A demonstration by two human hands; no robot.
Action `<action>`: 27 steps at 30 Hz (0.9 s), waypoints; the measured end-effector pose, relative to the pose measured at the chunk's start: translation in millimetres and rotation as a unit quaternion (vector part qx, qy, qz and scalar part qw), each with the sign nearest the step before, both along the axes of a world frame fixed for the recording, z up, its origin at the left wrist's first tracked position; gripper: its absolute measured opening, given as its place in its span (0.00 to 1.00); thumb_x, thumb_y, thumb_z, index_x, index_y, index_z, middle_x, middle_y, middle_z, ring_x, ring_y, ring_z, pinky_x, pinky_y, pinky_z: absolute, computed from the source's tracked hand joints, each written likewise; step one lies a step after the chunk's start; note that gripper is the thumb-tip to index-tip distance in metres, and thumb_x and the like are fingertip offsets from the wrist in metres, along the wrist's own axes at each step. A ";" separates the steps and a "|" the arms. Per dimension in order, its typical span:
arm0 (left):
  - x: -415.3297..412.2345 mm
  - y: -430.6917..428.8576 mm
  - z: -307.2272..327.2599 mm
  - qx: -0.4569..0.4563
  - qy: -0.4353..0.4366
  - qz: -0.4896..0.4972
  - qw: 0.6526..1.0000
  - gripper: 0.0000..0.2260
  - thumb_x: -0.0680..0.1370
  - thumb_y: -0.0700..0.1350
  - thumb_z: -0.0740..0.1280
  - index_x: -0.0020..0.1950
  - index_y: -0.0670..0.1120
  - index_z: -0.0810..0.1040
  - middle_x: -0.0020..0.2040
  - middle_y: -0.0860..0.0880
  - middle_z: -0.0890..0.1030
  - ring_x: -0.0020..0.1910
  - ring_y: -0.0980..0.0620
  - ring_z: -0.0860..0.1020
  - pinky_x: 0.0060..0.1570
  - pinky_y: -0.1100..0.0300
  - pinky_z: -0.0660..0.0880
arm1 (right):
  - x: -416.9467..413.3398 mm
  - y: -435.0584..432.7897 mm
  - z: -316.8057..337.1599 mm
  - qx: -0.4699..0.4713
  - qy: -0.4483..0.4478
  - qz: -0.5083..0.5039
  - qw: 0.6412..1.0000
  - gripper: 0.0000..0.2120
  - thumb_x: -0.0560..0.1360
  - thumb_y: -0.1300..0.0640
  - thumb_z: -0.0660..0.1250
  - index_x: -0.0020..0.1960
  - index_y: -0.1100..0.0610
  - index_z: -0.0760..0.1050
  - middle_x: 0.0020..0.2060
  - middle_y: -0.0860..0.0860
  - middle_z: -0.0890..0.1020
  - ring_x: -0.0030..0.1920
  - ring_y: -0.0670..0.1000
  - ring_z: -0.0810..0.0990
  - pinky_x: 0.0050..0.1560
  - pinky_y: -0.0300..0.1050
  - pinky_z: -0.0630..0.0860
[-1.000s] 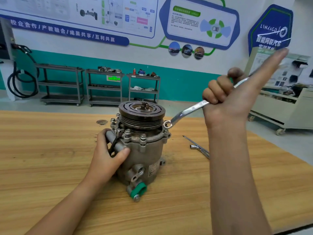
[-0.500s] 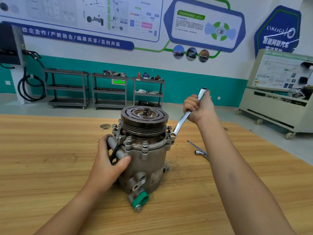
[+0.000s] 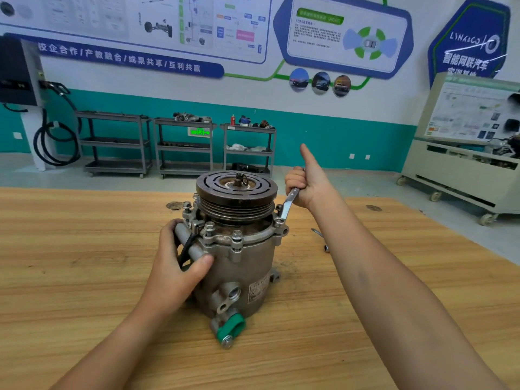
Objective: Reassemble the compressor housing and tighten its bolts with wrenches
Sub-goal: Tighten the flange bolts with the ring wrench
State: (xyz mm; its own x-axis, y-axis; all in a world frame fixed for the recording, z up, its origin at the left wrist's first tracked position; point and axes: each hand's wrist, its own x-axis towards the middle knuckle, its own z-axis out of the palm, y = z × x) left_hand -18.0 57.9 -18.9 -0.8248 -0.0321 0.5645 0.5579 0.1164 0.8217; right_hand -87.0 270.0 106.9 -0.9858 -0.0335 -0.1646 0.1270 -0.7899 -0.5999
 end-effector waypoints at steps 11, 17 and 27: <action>0.2 3.1 -4.7 0.000 0.007 0.028 1.000 0.27 0.63 0.46 0.65 0.61 0.51 0.62 0.52 0.61 0.70 0.47 0.78 0.71 0.41 0.81 0.68 | 11.3 14.7 -19.8 -0.102 0.000 -0.087 0.991 0.32 0.78 0.52 0.64 0.18 0.56 0.58 0.14 0.47 0.58 0.12 0.45 0.56 0.12 0.33 0.55; 1.8 6.3 -2.9 0.012 0.025 0.032 0.999 0.32 0.59 0.54 0.67 0.60 0.46 0.64 0.51 0.60 0.71 0.46 0.79 0.71 0.40 0.82 0.67 | 46.6 25.5 -24.9 -0.127 0.027 -0.231 0.964 0.22 0.79 0.54 0.61 0.30 0.53 0.56 0.16 0.46 0.58 0.14 0.45 0.56 0.15 0.34 0.55; 1.3 4.3 -2.4 0.017 0.004 0.023 1.000 0.36 0.56 0.61 0.64 0.61 0.49 0.64 0.52 0.60 0.71 0.49 0.71 0.72 0.43 0.76 0.69 | 132.6 -7.0 -48.6 -0.074 0.196 -0.417 0.884 0.20 0.79 0.54 0.58 0.29 0.53 0.62 0.21 0.47 0.59 0.22 0.47 0.61 0.29 0.35 0.70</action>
